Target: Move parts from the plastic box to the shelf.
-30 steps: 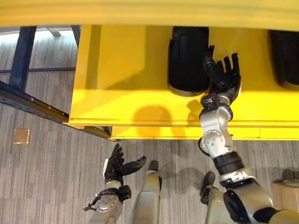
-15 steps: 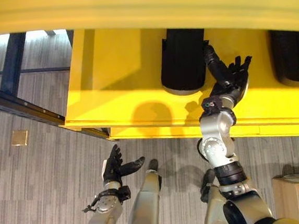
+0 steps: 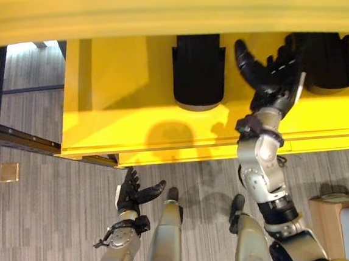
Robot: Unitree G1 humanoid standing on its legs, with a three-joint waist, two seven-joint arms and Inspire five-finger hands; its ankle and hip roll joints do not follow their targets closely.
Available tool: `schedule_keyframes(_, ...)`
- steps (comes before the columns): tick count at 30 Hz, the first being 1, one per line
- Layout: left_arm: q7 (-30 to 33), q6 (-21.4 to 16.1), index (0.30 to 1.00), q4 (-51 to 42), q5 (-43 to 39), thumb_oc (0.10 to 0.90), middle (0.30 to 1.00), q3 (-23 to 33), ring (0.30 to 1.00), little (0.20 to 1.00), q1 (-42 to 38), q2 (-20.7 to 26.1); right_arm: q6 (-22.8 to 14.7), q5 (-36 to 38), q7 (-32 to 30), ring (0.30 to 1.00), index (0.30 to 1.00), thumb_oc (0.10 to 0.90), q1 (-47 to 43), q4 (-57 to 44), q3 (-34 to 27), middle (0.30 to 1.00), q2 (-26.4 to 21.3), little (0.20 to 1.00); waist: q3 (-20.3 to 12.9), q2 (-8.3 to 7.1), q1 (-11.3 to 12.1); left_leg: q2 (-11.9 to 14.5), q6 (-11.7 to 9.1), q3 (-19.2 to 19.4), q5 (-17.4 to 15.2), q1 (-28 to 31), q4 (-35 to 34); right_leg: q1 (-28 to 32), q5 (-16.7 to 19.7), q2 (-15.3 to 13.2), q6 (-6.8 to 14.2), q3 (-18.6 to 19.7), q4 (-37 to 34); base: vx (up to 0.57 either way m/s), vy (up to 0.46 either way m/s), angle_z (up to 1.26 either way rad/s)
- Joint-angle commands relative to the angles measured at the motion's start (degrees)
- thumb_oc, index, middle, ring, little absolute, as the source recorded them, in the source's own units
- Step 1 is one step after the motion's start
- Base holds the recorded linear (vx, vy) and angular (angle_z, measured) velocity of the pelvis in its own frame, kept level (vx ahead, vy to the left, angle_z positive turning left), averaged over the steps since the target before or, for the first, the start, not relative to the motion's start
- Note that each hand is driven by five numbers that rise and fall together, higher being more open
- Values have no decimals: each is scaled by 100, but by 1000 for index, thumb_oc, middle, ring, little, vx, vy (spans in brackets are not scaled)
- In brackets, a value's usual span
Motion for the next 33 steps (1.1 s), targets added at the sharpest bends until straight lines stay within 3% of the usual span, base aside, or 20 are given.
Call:
schedule_keyframes(1,-147,-446,1000,-847,73,900,1000,378,1000,1000,309,252,-484,531,883,1000,1000,900,-96,-1105,-79,1000,-377,1000,-359,-106,12,258,19,119,325,242,-713,341,-130,44,-78,-14,51,19,-31,-7)
schedule_keyframes(8,-320,-447,1000,-957,90,900,1000,679,1000,1000,438,279,-194,949,1728,1000,1000,900,766,-1254,140,1000,-831,1000,-594,-251,-61,367,-32,128,606,548,-1335,550,28,140,-36,-114,-378,27,-30,-3)
schedule_keyframes(11,-533,-529,1000,-1277,529,900,1000,920,1000,1000,610,418,-23,822,2134,1000,1000,900,1361,-1264,-9,1000,-1179,1000,-824,-286,-127,450,-58,130,813,808,-1852,717,124,209,30,-179,-713,73,-34,-2)
schedule_keyframes(17,-890,-778,1000,-1859,1104,900,1000,1192,1000,1000,1064,651,104,629,2676,1000,1000,900,2205,-1403,-276,1000,-1562,1000,-1166,-254,-188,607,-134,147,1077,1150,-2470,977,231,336,85,-306,-1136,53,-31,-4)
schedule_keyframes(27,-1086,-1237,1000,-2733,1913,900,1000,1654,1000,1000,1380,1267,111,832,3076,1000,1000,900,2661,-1228,-506,1000,-1738,1000,-1590,-111,-165,825,-265,84,1235,1519,-2889,1279,140,543,67,-316,-1344,45,-34,-1)
schedule_keyframes(30,-946,-1335,1000,-2983,2467,900,1000,1817,1000,1000,1412,1401,93,863,3153,1000,1000,900,2767,-1229,-558,1000,-1759,1000,-1701,-68,-155,887,-306,73,1251,1613,-2946,1356,75,603,45,-321,-1344,59,-50,3)
schedule_keyframes(33,-428,-1419,1000,-3120,3740,900,1000,1965,1000,1000,1413,1580,26,951,3159,1000,1000,900,2835,-1244,-570,1000,-1737,1000,-1830,-39,-154,973,-352,50,1255,1710,-2987,1448,-2,677,21,-306,-1357,62,-59,-1)
